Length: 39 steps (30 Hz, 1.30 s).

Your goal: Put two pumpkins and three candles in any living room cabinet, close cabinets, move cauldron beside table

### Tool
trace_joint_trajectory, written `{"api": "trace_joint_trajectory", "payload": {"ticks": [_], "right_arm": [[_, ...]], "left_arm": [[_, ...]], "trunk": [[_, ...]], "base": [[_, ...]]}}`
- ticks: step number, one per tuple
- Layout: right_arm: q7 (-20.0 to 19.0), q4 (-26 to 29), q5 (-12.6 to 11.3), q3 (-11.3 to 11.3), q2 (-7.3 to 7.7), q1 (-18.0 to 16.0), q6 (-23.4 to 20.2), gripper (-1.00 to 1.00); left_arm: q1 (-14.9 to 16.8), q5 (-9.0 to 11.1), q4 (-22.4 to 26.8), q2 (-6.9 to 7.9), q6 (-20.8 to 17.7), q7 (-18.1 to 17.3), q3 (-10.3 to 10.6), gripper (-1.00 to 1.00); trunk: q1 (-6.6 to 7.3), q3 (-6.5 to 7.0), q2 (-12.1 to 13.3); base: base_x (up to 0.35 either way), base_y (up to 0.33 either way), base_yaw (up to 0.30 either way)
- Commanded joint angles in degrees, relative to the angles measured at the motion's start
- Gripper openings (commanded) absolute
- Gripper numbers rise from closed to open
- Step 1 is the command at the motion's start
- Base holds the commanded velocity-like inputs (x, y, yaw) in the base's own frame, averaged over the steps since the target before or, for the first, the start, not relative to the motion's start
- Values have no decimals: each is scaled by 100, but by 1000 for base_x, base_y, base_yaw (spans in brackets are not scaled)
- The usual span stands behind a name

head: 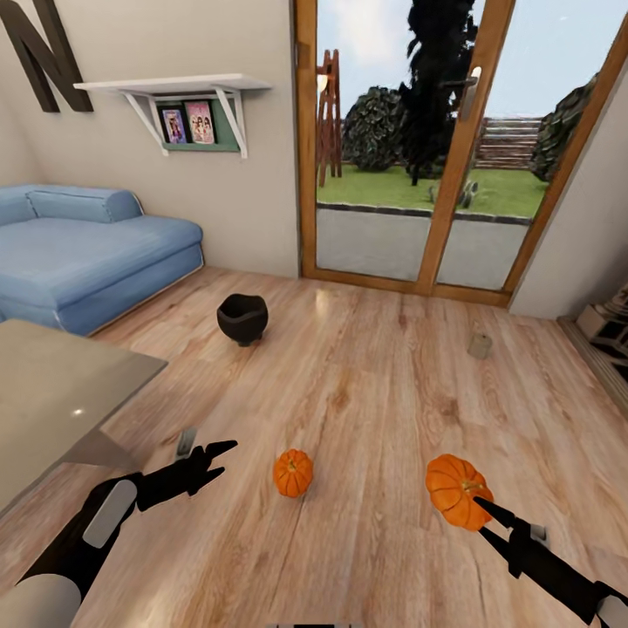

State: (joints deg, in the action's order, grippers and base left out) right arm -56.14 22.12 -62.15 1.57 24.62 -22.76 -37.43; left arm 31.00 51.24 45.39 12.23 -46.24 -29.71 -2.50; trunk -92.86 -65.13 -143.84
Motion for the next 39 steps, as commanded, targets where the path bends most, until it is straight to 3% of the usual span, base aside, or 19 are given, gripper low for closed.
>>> {"api": "trace_joint_trajectory", "payload": {"ticks": [1,11,23,28,30,33,35,39], "right_arm": [[1,3,-34,28,-1,-2,-61,-100],[-2,3,-34,28,-2,-1,-61,-100],[-11,91,-18,-1,9,-5,-86,-100],[19,850,7,-33,23,14,-457,-100],[68,1228,200,-36,19,20,-641,-100],[96,1668,493,-30,17,20,-959,-100],[101,1961,558,-27,16,23,-1205,-100],[103,2373,585,-19,19,30,-1355,-100]], "left_arm": [[3,2,7,-1,-34,-27,-16,100],[3,-9,18,1,-6,-113,-57,100],[3,-6,-21,5,14,-124,-83,100],[3,0,-22,3,18,-131,-84,100],[3,0,-22,1,18,-131,-80,100],[3,-45,-22,4,36,-368,-76,100],[3,-91,-22,12,109,-616,-75,100],[3,-110,-22,15,158,-737,-75,100]], "trunk": [[0,-5,-2],[0,-5,-2],[-31,-270,-18],[-44,-381,-25],[-49,-425,-27],[-57,-492,-31],[-62,-536,-34],[-72,-625,-39]], "base": [[86,24,0],[12,3,0],[0,0,0],[0,0,0],[0,0,0],[0,0,0],[0,0,0],[0,0,0]]}}
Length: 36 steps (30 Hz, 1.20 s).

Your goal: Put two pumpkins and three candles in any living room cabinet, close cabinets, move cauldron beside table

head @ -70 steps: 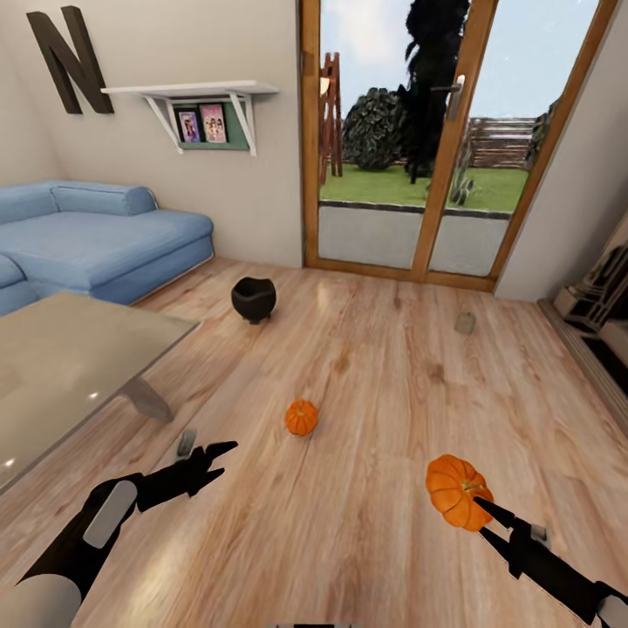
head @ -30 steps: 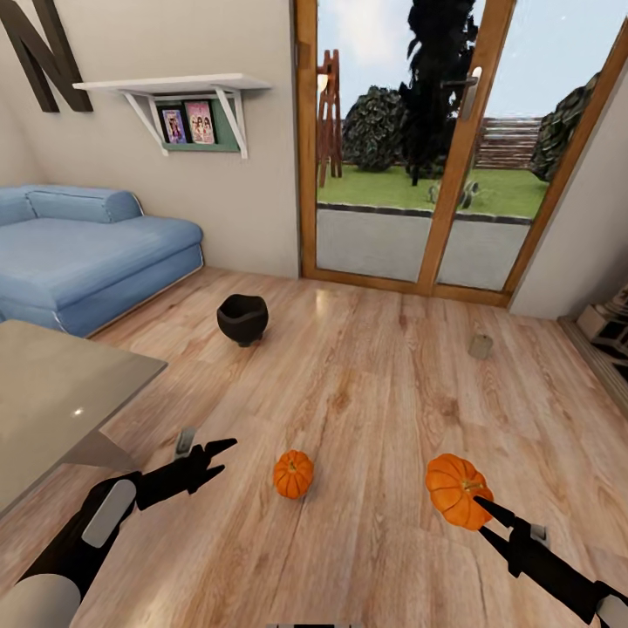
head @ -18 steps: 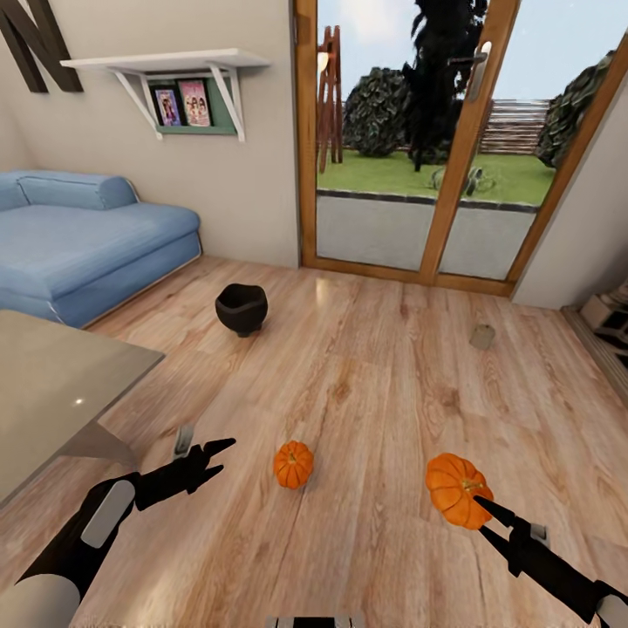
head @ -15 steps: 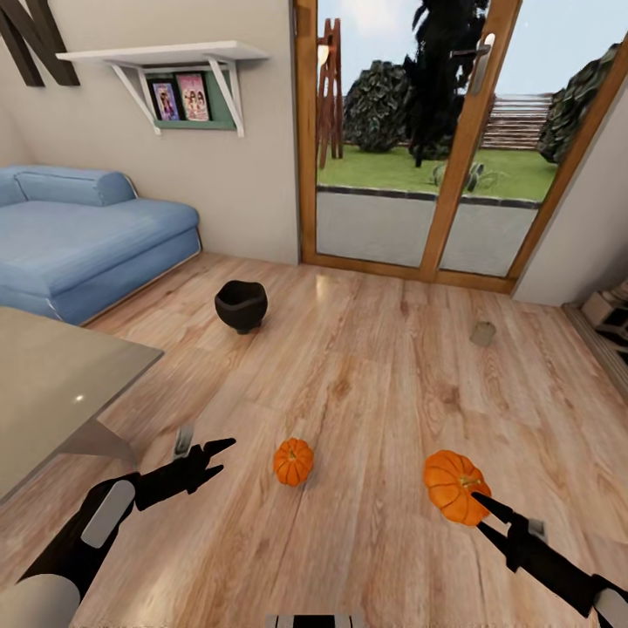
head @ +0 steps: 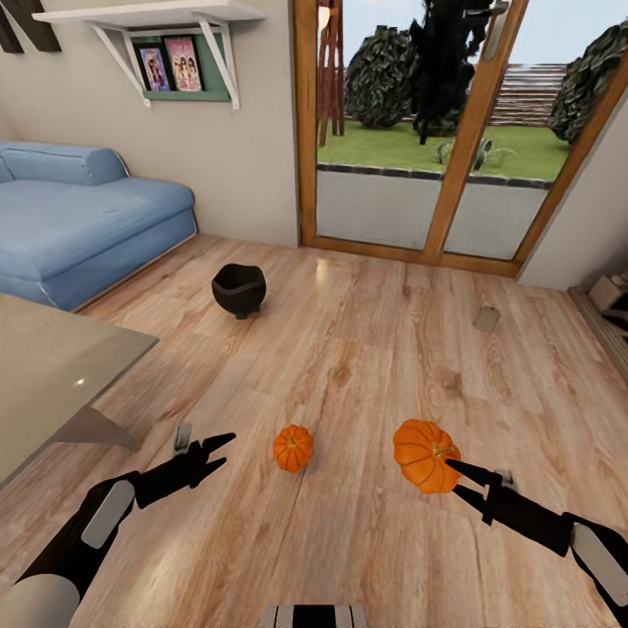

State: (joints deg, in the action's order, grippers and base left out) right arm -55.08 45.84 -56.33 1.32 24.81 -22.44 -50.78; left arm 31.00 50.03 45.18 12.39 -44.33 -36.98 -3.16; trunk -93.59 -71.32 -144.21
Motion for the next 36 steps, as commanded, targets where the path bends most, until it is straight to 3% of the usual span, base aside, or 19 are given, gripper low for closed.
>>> {"api": "trace_joint_trajectory", "payload": {"ticks": [1,14,25,36], "right_arm": [[-3,80,5,11,-1,0,-68,-100],[-20,127,5,17,-2,-2,-120,-100],[-20,101,-1,17,-2,-2,-82,-100],[-12,101,-1,17,-2,-4,-81,-100]], "left_arm": [[2,9,0,0,-28,-23,-9,100],[2,7,-140,10,-14,-52,-9,100],[2,8,-141,156,-14,-282,-9,100],[2,27,-141,168,-16,-347,-9,100]], "trunk": [[-1,-27,-3],[-35,-315,-21],[-63,-559,-35],[-91,-803,-50]], "base": [[0,0,0],[0,0,0],[0,0,0],[0,0,0]]}}
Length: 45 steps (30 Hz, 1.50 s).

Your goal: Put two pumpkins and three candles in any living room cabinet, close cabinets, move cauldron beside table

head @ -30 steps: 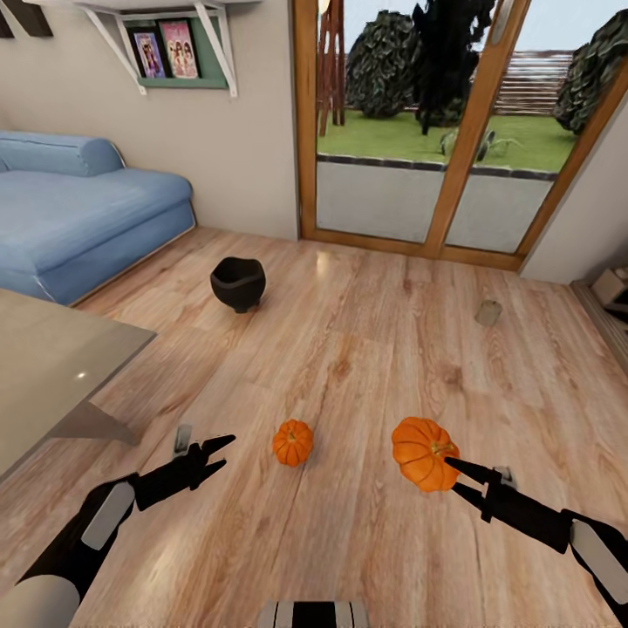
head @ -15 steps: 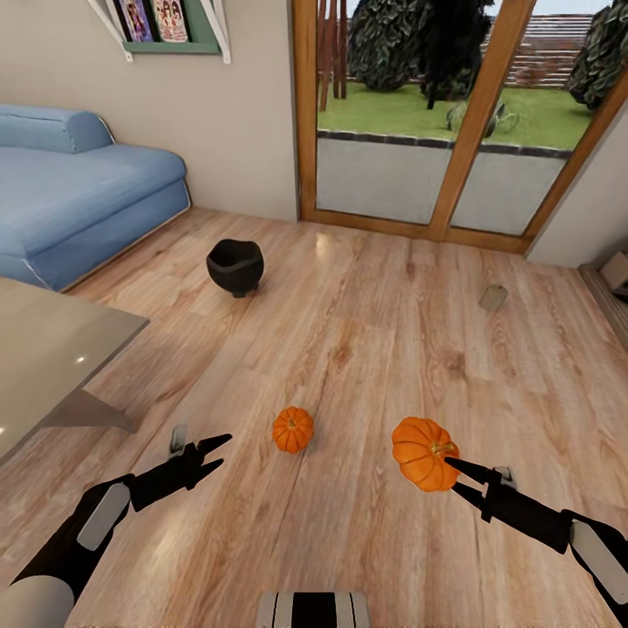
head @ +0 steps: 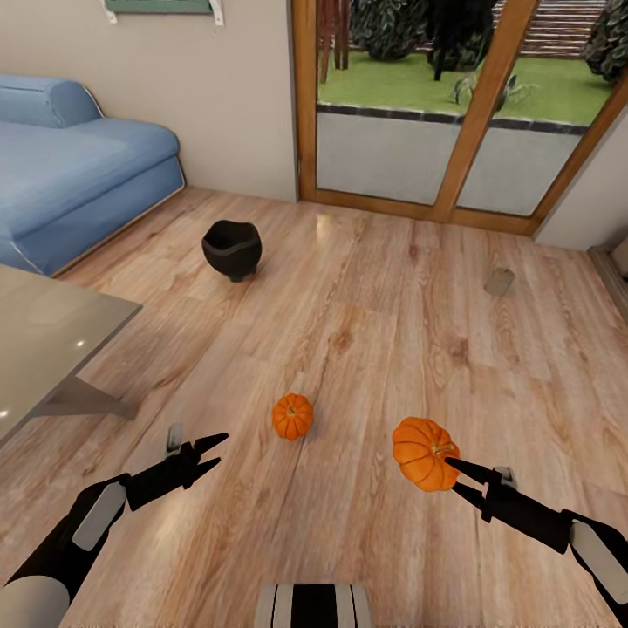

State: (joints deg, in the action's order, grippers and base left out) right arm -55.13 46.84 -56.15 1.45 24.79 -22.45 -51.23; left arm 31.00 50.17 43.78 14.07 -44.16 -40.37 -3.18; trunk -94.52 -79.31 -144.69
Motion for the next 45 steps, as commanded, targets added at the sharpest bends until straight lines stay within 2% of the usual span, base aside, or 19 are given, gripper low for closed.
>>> {"api": "trace_joint_trajectory", "payload": {"ticks": [1,8,11,14,45], "right_arm": [[-7,0,-19,5,0,-1,-36,-100],[-7,0,-19,5,0,-2,-36,-100],[-7,0,-19,5,0,-3,-36,-100],[-7,0,-19,5,0,-3,-36,-100],[2,-5,-10,5,0,-3,-27,-100]], "left_arm": [[2,12,-1,2,-32,-11,-8,100],[2,14,-1,6,-31,-28,-8,100],[2,-6,-1,7,-31,-209,-6,100],[2,-11,-1,8,-31,-247,-7,100],[2,-5,2,69,-31,-305,-6,100]], "trunk": [[-1,-26,-3],[-19,-182,-12],[-27,-248,-16],[-35,-314,-20],[-115,-1001,-62]], "base": [[0,0,0],[0,0,0],[0,0,0],[0,0,0],[0,0,0]]}}
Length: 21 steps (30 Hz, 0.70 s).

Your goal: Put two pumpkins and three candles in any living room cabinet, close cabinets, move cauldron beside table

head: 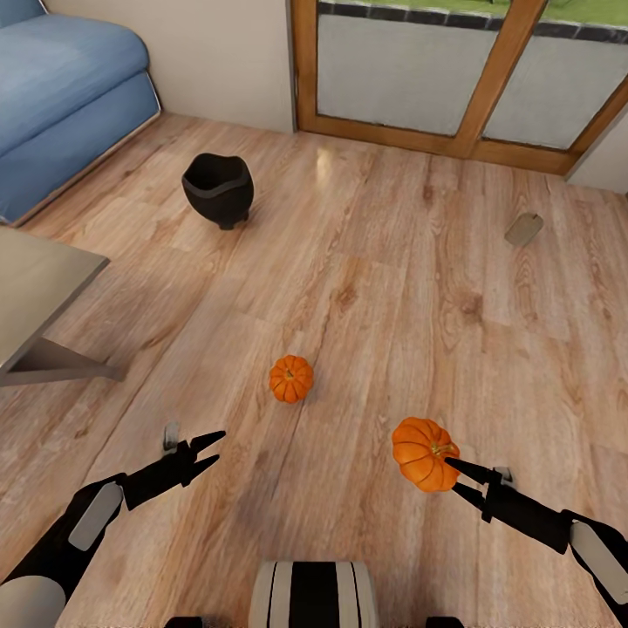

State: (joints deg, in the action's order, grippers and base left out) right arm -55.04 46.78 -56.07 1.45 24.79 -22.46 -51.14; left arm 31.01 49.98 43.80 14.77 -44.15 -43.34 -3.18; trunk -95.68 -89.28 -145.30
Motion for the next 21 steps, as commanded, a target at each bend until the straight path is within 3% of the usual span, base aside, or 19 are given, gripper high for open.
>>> {"api": "trace_joint_trajectory", "payload": {"ticks": [1,10,21], "right_arm": [[-7,0,-18,5,0,-1,-36,-100],[-7,-3,-18,5,0,-3,-36,-100],[-7,1,-18,5,0,-3,-36,-100]], "left_arm": [[2,13,-1,0,-32,-8,-7,100],[2,11,-3,0,-11,-8,-1,100],[2,10,-3,0,12,-8,1,100]], "trunk": [[-1,-26,-3],[-1,-26,-3],[-1,-26,-3]], "base": [[0,0,0],[21,0,0],[287,0,0]]}}
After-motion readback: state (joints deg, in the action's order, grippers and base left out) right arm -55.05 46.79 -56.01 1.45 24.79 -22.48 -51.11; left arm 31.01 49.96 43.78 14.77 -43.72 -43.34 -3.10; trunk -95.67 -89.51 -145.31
